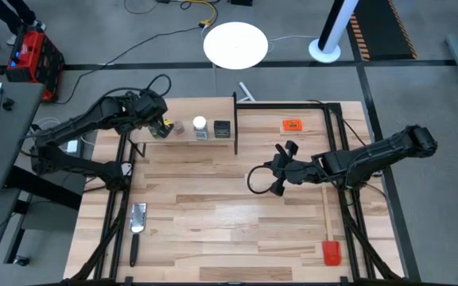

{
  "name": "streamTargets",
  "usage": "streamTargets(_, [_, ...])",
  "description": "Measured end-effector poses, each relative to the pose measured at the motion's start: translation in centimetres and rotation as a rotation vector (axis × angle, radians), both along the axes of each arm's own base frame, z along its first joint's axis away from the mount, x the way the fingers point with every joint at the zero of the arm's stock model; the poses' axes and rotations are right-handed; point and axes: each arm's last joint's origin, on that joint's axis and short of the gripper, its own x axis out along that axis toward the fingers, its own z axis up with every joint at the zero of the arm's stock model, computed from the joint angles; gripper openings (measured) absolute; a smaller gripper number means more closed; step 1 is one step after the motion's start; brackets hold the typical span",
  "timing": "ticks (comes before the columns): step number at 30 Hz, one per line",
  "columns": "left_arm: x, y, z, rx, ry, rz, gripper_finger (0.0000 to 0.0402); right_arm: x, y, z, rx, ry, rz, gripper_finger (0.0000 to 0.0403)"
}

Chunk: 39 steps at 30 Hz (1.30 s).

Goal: Shelf spices
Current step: Remove the green seasoning bottle from the shelf

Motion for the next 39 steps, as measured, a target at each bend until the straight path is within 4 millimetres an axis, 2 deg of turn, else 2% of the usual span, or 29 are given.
streamTargets(16, [-0.24,-0.12,-0.43,-0.039,0.031,0.031,0.0,-0.01,0.04,-0.01,0.0,0.001,0.002,0.0015])
streamTargets(28, [0.07,-0.32,-0.5,-0.096,0.02,-0.047,0.0,-0.04,0.04,-0.04,-0.001,0.005,0.002,0.0015])
streamTargets(39, [-0.11,-0.66,0.28,-0.021,0.008,-0.065,0.0,-0.07,0.03,-0.08,-0.002,0.011,0.002,0.0015])
